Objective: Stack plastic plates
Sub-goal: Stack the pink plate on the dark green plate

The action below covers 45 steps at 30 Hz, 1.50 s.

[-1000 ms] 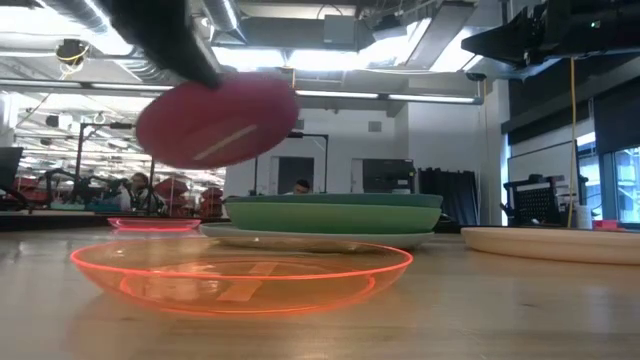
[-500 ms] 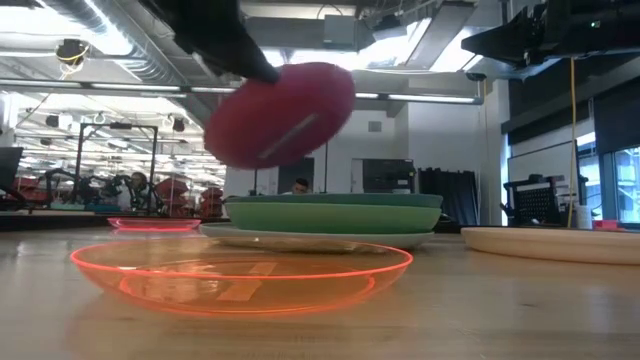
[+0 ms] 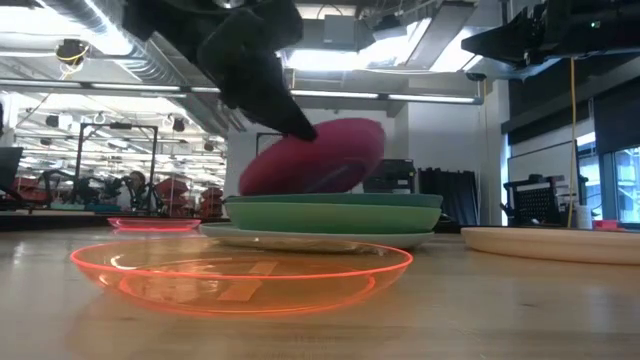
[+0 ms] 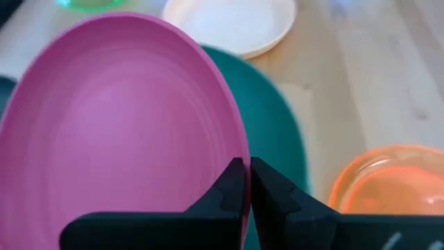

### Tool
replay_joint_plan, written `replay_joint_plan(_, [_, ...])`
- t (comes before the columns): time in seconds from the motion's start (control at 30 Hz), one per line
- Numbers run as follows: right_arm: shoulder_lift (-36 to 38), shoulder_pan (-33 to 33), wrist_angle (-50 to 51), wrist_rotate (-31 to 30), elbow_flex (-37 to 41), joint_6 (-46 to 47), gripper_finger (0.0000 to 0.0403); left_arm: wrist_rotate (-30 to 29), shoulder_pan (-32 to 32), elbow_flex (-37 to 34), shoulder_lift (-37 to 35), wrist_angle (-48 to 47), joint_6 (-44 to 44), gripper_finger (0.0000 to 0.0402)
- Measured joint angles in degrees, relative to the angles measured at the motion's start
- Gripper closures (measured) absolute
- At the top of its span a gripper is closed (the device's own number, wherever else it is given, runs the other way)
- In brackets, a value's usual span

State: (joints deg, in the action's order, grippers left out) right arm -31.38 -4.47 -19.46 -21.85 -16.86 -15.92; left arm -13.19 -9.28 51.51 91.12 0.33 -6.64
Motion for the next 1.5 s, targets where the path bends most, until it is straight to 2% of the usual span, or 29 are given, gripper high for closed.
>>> replay_joint_plan(0.17, [0.0, -0.02, 0.5, 0.0, -0.02, 0.02, 0.0395, 3.15, 0.92, 0.0, 2.5, 4.25, 2.41, 0.0392])
replay_joint_plan(0.27, [0.0, -0.01, 1.95, -0.01, -0.02, 0.56, 0.0395, 4.59, 1.47, 0.0, 3.44, 2.64, 2.41, 0.0392])
replay_joint_plan(0.47, [0.0, -0.02, 2.97, 0.0, -0.02, 0.7, 0.0395, 1.65, 1.73, 0.0, 3.45, 0.29, 2.34, 0.0392])
replay_joint_plan(1.13, [0.0, -0.01, 2.97, 0.0, -0.02, 1.09, 0.0395, 2.26, 1.6, 0.0, 3.45, -3.99, 1.04, 0.0391])
replay_joint_plan(1.27, [0.0, -0.01, 2.95, 0.0, -0.02, 1.09, 0.0395, 2.38, 1.71, 0.0, 3.45, -3.99, 0.67, 0.0374])
replay_joint_plan(1.5, [0.0, 0.0, 2.99, 0.0, -0.02, 1.09, 0.0395, 2.41, 1.78, 0.0, 3.41, -3.63, -0.29, 0.0312])
